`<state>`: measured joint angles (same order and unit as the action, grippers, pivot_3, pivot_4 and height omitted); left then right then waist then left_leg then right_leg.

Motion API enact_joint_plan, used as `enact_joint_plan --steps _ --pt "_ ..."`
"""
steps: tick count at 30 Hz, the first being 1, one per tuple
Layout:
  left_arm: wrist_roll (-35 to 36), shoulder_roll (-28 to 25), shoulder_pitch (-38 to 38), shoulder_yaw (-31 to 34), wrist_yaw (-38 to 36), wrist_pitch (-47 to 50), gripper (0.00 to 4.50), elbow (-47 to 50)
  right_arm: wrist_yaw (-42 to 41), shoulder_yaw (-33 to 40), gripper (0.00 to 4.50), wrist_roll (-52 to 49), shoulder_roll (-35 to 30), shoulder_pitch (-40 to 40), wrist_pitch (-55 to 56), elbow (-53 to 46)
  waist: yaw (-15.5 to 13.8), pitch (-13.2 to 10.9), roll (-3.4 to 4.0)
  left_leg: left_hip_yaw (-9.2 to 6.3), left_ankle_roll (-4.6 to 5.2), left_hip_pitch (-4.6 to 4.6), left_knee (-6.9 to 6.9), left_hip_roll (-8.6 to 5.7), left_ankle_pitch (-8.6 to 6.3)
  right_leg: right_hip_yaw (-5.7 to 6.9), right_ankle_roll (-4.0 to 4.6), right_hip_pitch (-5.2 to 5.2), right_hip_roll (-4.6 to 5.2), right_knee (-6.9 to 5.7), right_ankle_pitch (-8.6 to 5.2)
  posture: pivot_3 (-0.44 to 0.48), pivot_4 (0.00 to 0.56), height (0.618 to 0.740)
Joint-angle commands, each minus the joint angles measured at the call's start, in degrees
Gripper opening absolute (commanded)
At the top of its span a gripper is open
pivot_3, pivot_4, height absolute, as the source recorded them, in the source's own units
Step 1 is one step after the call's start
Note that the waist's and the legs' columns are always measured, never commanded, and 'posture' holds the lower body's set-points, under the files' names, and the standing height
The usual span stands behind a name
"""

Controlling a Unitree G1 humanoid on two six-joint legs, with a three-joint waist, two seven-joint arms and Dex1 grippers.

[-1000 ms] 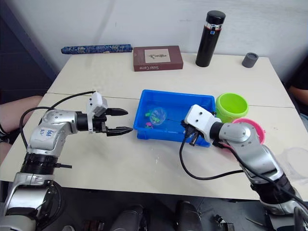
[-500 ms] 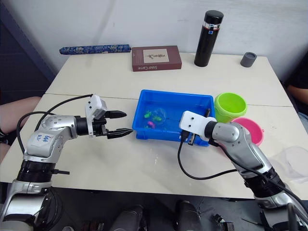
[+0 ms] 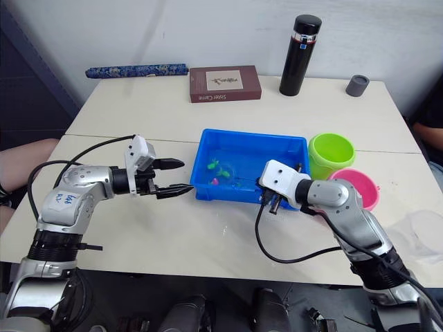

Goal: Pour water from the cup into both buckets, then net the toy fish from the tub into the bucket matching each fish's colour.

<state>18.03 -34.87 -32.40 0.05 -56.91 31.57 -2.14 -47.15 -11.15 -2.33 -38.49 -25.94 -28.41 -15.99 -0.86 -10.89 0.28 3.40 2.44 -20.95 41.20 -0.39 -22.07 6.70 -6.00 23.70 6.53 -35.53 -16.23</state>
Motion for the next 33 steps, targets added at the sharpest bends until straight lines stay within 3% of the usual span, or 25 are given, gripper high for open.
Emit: enact_joint_plan --steps 1,11,16,33 --pt "1.2 -0.1 -1.3 1.0 -0.1 -1.4 4.47 0.5 -0.5 3.3 0.00 -4.8 1.1 0.7 -5.5 -2.9 -0.1 0.0 0.00 0.00 0.00 0.00 0.00 0.00 0.00 0.01 0.00 0.00 0.00 0.00 0.00 0.000 0.150 0.740" --pt "1.0 -1.0 -1.4 1.2 -0.9 -2.8 4.47 -0.8 -1.9 0.6 0.00 -2.8 -1.1 -1.3 -1.1 0.1 -0.2 0.0 0.00 0.02 0.00 0.01 -0.01 -0.01 0.00 0.03 0.00 0.01 0.00 0.00 0.00 0.000 0.150 0.740" --pt "1.1 -1.1 -1.3 1.4 -0.7 -2.8 4.47 -0.6 -1.8 4.5 0.00 -9.8 2.7 -2.9 -8.7 0.8 -0.1 0.0 0.00 0.02 0.00 0.01 0.00 0.00 0.00 0.07 0.00 0.01 0.00 -0.01 0.00 0.000 0.150 0.740" --pt "1.1 -0.6 -2.1 0.9 -0.4 -3.4 4.47 -1.0 -0.4 9.7 0.00 -14.7 0.9 -1.3 -14.8 0.7 -0.3 0.0 0.00 0.00 0.00 -0.02 -0.01 -0.02 0.00 0.10 0.00 0.01 0.01 0.01 0.00 0.000 0.150 0.740"
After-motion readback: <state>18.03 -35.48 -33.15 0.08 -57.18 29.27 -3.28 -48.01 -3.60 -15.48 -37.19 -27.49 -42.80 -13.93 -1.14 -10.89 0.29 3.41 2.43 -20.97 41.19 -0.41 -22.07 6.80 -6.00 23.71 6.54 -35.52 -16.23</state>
